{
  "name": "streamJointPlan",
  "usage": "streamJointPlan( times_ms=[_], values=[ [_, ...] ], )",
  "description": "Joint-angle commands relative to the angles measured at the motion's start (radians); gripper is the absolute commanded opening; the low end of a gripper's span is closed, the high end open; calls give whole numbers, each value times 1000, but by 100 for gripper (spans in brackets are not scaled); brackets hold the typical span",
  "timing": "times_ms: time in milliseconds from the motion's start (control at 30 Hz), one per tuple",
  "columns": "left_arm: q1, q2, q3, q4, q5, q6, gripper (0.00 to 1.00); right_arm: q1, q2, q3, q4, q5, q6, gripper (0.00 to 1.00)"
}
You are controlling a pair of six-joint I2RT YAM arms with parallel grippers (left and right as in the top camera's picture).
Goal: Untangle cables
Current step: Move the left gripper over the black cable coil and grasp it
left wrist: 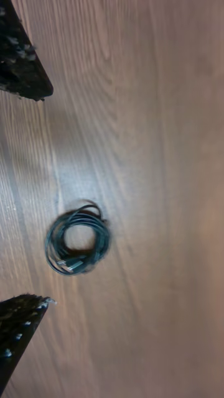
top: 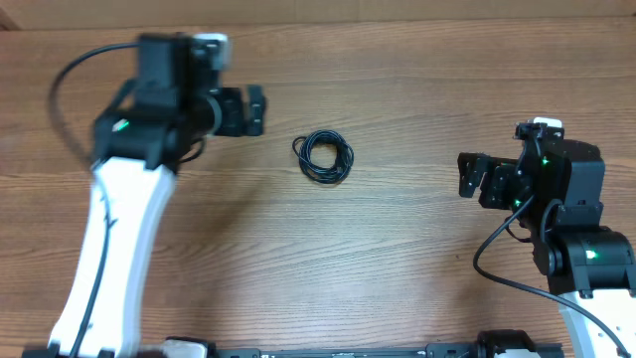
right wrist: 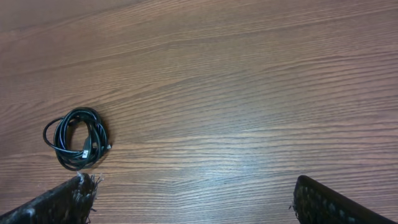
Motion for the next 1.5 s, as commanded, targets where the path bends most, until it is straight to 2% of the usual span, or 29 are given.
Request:
streamJointPlan(
  times_ms=[0, 300, 500, 767, 867, 1000, 1300, 1467],
  values=[
    [-78, 84, 35, 0, -68, 84, 100, 5, -2, 27, 1, -8, 7, 100],
    [-169, 289, 34, 150, -68, 100, 100, 5, -2, 27, 1, -8, 7, 100],
    [-171, 433, 34, 200, -68, 99, 83, 5, -2, 27, 1, -8, 7, 100],
    [-177, 579, 34, 227, -26, 89, 75, 5, -2, 27, 1, -8, 7, 100],
    [-177, 614, 34, 234, -13, 88, 68, 5, -2, 27, 0, -8, 7, 100],
    [-183, 638, 34, 238, -8, 88, 59, 5, -2, 27, 0, -8, 7, 100],
    [-206, 650, 23, 237, -13, 74, 31, 5, -2, 27, 0, -8, 7, 100],
    [-207, 650, 23, 208, -12, 74, 28, 5, -2, 27, 0, -8, 7, 100]
  ],
)
